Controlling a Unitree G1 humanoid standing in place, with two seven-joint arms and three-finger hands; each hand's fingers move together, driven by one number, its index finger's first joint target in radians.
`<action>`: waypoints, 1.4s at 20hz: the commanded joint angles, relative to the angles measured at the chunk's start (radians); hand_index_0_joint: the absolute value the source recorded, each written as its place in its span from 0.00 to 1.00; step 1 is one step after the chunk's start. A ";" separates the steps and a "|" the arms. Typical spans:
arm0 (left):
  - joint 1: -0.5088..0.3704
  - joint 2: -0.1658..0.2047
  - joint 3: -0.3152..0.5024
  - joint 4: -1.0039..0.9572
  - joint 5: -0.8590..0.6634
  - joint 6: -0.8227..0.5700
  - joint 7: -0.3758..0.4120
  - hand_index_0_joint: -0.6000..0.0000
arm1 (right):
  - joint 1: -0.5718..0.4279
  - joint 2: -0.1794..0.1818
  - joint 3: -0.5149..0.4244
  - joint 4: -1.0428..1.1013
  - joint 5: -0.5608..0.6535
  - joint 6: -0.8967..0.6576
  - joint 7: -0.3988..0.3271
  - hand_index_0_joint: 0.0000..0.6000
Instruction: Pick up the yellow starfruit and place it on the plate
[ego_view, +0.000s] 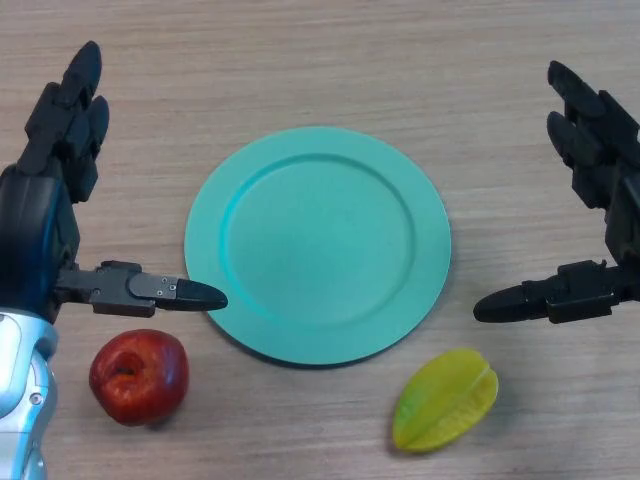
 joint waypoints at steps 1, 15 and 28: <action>-0.042 0.026 0.035 -0.038 0.017 -0.151 0.043 1.00 | -0.031 -0.028 -0.056 -0.051 0.043 -0.169 -0.013 0.00; -0.038 0.027 0.041 -0.053 -0.006 -0.110 0.039 1.00 | 0.105 -0.032 -0.048 -0.128 -0.058 -0.247 0.272 0.00; -0.020 0.011 0.017 -0.067 -0.014 -0.093 0.025 1.00 | 0.187 -0.034 0.007 0.192 -0.367 -0.784 0.287 0.00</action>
